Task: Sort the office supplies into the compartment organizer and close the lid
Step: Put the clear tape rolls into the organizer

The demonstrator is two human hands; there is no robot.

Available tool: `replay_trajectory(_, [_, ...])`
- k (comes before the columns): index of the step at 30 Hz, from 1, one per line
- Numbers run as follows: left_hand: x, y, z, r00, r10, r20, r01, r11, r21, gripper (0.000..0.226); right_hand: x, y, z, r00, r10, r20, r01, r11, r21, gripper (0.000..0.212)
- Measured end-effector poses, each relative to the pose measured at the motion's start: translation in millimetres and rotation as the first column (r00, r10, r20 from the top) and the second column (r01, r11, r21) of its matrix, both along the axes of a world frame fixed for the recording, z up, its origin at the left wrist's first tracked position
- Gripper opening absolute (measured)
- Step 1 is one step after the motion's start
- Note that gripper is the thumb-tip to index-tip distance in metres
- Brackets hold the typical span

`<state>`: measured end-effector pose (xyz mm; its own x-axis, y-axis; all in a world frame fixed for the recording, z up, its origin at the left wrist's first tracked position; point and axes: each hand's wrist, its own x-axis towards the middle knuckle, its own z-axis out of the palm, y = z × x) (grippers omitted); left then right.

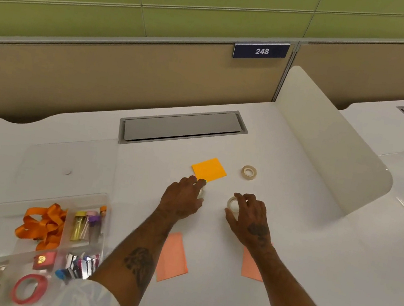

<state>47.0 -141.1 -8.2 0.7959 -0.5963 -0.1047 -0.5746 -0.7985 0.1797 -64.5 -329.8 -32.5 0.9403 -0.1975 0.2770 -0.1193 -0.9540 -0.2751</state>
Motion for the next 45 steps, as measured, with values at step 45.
replay_trajectory(45, [-146.7, 496.2, 28.9, 0.93, 0.363, 0.054, -0.362, 0.932, -0.02, 0.078, -31.1, 476.4, 54.4, 0.778, 0.628, 0.027, -0.629, 0.778, 0.014, 0.056])
